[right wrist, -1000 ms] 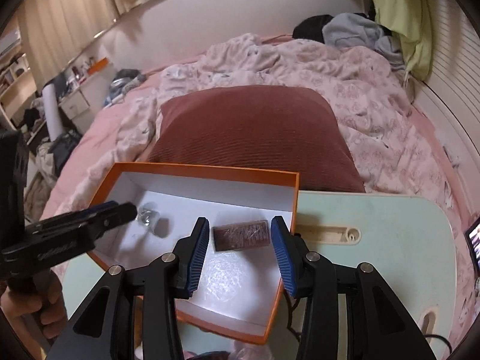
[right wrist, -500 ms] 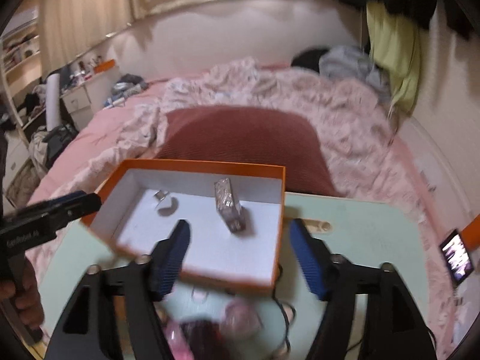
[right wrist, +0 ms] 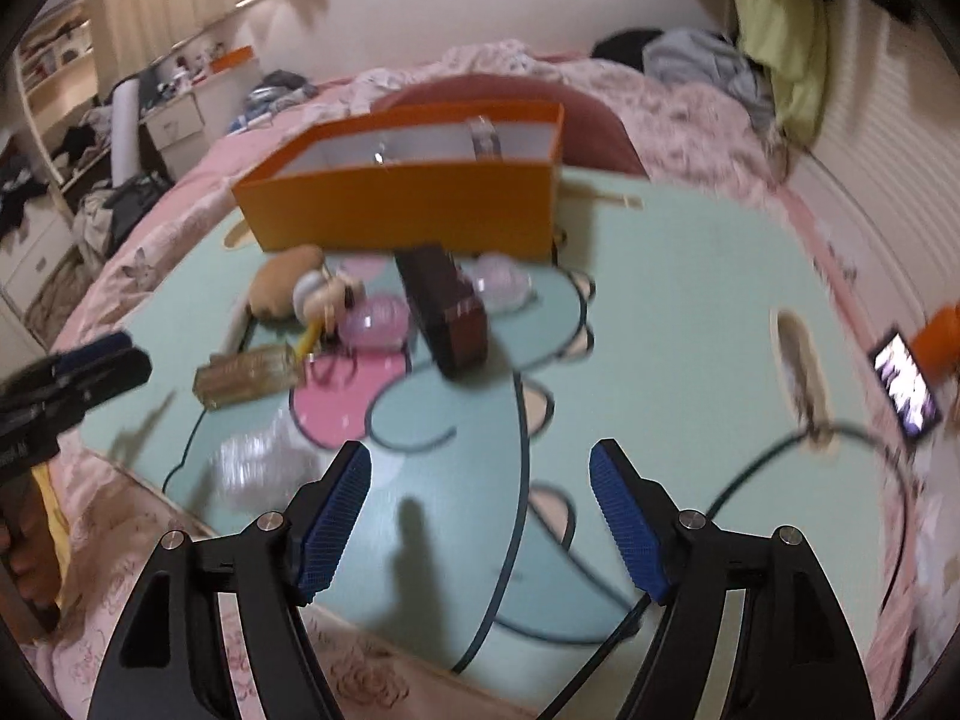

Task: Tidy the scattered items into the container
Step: 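Grasp the glass perfume bottle with the left gripper while the right gripper grasps the bubble-wrap bag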

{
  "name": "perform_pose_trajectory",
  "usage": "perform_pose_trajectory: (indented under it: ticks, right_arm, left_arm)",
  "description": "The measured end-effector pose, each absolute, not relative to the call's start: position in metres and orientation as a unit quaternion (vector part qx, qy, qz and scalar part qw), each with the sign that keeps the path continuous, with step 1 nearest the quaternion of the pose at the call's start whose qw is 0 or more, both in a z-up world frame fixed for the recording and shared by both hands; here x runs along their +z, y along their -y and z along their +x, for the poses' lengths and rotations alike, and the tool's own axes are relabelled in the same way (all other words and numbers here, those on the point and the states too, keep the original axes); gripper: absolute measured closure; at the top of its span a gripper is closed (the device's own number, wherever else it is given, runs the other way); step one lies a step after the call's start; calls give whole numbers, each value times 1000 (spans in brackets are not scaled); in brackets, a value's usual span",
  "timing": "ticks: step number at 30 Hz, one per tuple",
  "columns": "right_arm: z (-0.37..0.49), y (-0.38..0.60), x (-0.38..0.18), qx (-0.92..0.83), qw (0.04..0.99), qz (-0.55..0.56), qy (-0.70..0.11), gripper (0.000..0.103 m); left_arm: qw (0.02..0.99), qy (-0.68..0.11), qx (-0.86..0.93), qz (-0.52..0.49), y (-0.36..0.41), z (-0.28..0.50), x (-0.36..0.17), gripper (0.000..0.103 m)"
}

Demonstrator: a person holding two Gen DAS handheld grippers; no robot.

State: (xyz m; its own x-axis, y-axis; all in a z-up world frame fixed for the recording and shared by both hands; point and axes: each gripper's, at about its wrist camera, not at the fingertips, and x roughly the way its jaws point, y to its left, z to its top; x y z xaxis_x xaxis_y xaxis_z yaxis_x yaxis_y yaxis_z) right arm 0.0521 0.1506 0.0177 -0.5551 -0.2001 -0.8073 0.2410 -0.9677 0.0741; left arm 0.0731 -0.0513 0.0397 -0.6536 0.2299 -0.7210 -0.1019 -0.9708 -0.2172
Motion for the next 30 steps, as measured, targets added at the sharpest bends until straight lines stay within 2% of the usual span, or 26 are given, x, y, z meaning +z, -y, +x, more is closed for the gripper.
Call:
perform_pose_trajectory:
  ticks: [3,5,8,13,20,26,30]
  right_arm:
    - [52,-151,9,-880,109,462,-16,27]
    - [53,-147,6,-880,109,462,-24,17]
    - [53,-135,2,-878,101,463,-60,11]
    - [49,-135,-3,-875,103,470,-63,1]
    - [50,-135,-3,-875,102,469,-62,1]
    - [50,-135,-3,-875,102,469,-61,1]
    - [50,-135,-3,-876,102,468,-61,1]
  left_arm:
    - [69,56,905,-415,49,79,30,36]
    - [50,34,908,-415,45,79,25,36]
    - [45,12,899,-436,39,74,11,36]
    - [51,1,897,-438,33,71,3,25]
    - [85,0,907,-413,28,77,13,25]
    - [148,-72,929,-332,-4,76,38,25]
    - [166,-99,922,-335,-18,54,35,34]
